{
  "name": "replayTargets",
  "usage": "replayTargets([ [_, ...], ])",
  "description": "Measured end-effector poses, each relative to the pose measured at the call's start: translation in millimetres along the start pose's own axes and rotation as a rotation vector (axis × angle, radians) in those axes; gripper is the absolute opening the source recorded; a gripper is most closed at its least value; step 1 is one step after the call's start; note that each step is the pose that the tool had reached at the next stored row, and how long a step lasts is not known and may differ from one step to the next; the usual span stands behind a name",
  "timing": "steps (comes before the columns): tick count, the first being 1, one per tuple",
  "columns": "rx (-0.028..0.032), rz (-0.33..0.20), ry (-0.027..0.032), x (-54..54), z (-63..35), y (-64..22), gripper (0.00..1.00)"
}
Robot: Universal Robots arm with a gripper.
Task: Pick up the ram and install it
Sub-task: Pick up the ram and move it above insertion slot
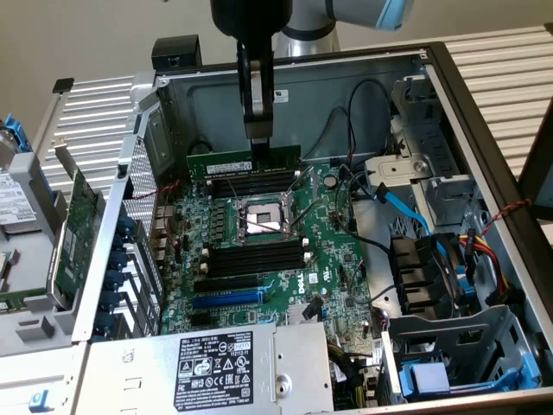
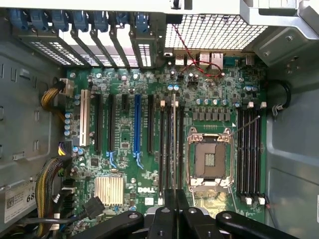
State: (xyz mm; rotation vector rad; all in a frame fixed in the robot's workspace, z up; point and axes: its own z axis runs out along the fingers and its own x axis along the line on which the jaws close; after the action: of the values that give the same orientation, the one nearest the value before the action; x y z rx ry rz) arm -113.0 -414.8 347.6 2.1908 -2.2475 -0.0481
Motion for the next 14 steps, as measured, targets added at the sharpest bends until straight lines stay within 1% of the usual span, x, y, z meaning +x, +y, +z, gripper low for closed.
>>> replayTargets([
  [4, 0.0001, 0.003, -0.0002, -1.2, 4.8, -2.7, 0.12],
  [9, 0.0005, 0.026, -0.0004, -2.2, 9.7, -2.9, 0.12],
  [10, 0.0002, 0.027, -0.0004, -2.3, 10.3, -2.9, 0.12],
  [12, -0.0027, 0.027, -0.0003, -2.2, 10.5, -2.9, 0.12],
  [14, -0.0028, 0.027, -0.0004, -3.6, 11.8, -2.9, 0.12],
])
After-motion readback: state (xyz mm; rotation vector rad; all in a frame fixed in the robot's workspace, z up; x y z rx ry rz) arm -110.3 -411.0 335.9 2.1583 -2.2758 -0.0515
